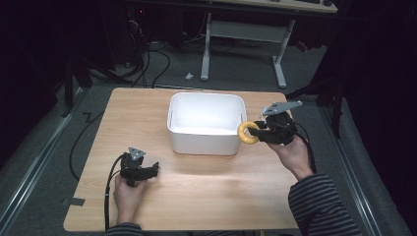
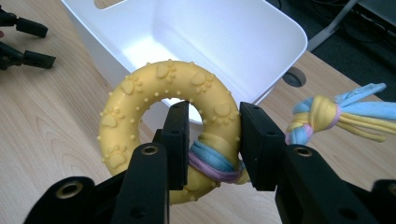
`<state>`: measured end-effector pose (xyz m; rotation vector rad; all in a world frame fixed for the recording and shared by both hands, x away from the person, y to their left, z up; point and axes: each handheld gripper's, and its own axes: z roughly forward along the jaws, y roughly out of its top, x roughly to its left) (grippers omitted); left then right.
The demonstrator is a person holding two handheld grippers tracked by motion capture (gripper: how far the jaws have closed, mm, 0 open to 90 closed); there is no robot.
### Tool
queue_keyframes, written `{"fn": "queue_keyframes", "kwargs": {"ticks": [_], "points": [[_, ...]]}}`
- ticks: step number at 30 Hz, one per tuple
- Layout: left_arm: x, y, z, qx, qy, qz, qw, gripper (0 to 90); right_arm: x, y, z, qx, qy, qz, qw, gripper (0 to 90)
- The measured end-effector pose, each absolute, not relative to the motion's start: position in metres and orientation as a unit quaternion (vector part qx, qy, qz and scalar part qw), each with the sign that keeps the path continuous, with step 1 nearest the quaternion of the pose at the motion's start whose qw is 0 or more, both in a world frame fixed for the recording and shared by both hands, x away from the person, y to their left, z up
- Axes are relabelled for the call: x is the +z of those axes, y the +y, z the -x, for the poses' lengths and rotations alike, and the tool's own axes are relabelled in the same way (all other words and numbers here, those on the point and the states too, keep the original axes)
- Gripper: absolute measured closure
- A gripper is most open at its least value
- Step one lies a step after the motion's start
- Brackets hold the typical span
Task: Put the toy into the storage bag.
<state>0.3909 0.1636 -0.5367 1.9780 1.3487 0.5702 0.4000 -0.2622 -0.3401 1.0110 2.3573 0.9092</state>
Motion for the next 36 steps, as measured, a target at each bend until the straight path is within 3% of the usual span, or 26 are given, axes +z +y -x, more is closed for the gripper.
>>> {"fn": "queue_keyframes", "kwargs": {"ticks": [36], "points": [[-0.537, 0.164, -0.391, 0.219, 0.517, -0.758, 0.333, 18.6, -0.328, -0.212, -0.451, 0.322, 0.858, -0.341, 0.208, 65.4]]}}
